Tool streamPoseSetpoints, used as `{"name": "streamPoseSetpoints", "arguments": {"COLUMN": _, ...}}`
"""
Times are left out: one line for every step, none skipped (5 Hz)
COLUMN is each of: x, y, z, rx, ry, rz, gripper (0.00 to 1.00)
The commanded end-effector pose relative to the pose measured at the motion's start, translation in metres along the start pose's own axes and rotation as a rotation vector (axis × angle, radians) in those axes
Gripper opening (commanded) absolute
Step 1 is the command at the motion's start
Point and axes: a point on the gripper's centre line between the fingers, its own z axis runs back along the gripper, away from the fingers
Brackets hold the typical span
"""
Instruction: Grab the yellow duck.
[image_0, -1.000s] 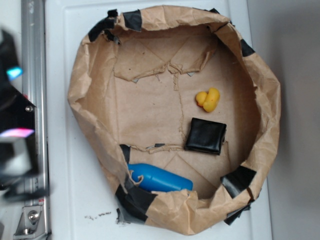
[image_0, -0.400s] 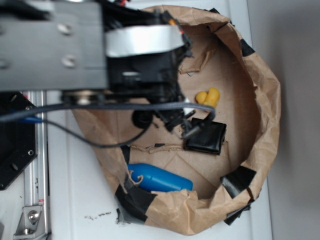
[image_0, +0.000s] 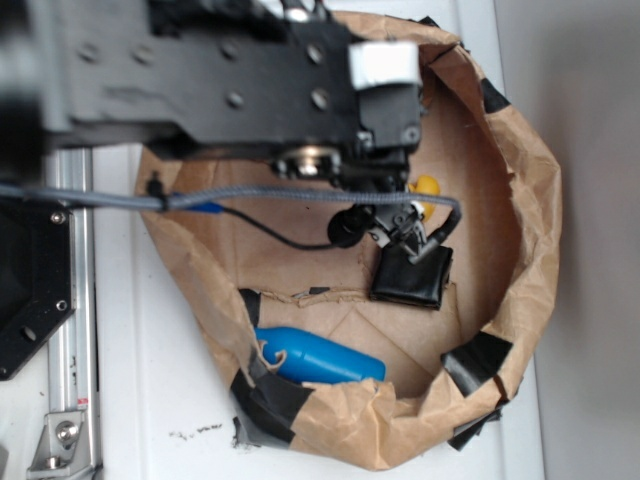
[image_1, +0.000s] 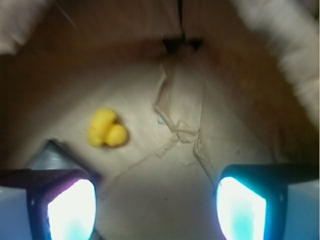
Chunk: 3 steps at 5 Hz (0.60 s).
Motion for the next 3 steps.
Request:
{"name": "streamPoseSetpoints", "arguments": {"x": 0.0157, "y": -0.0012, "z": -0.0197, "rx": -0.030, "ry": -0.007, "rz": -0.011, "gripper": 1.00}}
{"name": "streamPoseSetpoints", "arguments": {"x": 0.0240, "y": -0.0011, "z": -0.0240, "rx": -0.022, "ry": 0.008, "rz": -0.012, "gripper": 1.00}}
{"name": "streamPoseSetpoints", "arguments": {"x": 0.0240, "y": -0.0011, "z": -0.0240, "rx": -0.022, "ry": 0.008, "rz": -0.012, "gripper": 1.00}}
